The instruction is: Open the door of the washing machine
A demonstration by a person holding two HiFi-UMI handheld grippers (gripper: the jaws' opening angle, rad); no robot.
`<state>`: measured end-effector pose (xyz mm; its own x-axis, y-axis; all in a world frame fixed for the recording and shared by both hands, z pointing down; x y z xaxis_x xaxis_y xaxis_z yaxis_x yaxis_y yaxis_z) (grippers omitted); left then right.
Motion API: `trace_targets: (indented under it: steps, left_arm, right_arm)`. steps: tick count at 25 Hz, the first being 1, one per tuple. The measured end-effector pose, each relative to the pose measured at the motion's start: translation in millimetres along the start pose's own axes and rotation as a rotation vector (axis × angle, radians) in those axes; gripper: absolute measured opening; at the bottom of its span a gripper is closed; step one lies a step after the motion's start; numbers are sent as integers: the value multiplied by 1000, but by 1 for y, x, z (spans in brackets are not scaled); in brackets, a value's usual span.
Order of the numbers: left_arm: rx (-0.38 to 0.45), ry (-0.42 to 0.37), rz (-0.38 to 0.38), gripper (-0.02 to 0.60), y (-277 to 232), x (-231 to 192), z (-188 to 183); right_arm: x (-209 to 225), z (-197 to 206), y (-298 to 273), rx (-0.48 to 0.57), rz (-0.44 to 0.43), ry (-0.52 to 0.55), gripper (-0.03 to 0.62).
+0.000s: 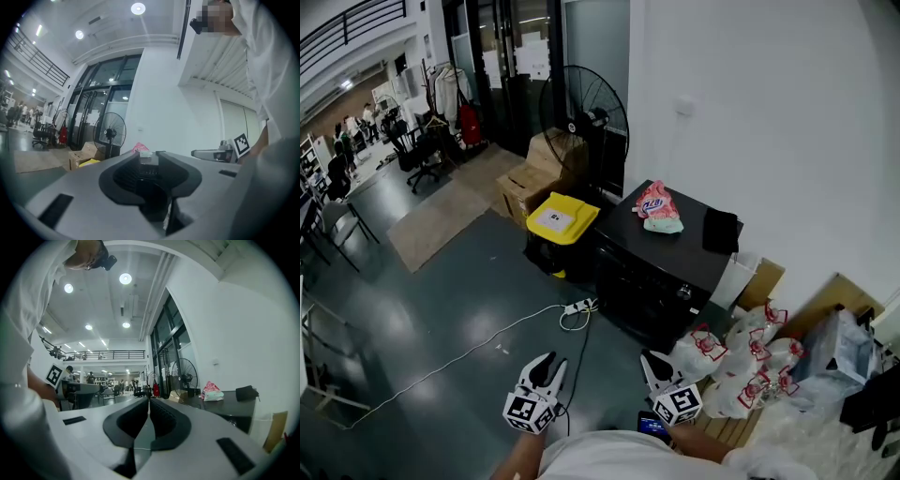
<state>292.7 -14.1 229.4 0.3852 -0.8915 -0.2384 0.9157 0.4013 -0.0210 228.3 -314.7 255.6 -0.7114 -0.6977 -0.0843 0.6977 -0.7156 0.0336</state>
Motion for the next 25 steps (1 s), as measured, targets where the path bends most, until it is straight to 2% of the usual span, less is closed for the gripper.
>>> trace_targets:
  steps: [25]
  left_arm:
    - [-13, 6, -24, 126, -18, 5, 6]
  right_arm:
    - [26, 18, 2, 16, 5, -45, 34]
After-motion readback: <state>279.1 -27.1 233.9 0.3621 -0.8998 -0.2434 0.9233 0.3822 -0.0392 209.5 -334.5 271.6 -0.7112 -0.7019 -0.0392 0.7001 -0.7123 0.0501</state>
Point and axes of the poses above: the fingertips, and each gripper's own axes: y backward along the fingers, x to its right, z out of its underside, the point moved 9 cm from there along y, backward along the fingers, and after that the axes turned 10 degrees about y, right-handed, at the moved point
